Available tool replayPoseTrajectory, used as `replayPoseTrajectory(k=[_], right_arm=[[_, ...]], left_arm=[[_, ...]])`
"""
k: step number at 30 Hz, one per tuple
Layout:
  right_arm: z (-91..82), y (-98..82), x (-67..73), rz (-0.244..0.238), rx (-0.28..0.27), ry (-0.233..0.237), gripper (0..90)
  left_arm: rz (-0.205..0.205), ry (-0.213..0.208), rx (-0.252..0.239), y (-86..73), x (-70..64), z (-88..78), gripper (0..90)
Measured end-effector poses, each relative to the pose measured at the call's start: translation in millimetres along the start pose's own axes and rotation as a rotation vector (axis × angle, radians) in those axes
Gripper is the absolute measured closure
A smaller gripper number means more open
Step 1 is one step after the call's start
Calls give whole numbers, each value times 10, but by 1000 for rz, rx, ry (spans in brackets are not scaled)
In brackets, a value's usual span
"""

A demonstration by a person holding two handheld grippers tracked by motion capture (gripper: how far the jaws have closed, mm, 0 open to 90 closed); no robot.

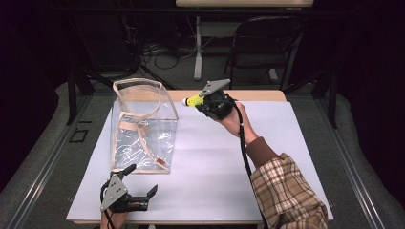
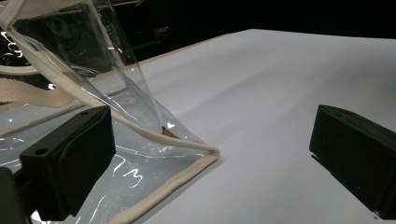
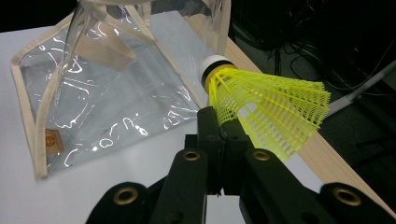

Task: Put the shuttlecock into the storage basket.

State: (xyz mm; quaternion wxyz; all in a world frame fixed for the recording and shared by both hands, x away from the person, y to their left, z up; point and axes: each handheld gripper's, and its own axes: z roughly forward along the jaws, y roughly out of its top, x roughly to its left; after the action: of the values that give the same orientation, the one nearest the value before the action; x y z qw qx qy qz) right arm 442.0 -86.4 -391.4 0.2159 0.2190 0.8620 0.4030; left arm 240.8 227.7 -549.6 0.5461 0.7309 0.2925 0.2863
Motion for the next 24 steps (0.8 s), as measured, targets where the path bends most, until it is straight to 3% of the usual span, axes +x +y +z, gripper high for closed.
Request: replayPoseTrajectory(k=[24], right_arm=[[69,187,-10,-3,-4,2,900]], left_arm=[[-5,4,-7,2,-4,-8,1]])
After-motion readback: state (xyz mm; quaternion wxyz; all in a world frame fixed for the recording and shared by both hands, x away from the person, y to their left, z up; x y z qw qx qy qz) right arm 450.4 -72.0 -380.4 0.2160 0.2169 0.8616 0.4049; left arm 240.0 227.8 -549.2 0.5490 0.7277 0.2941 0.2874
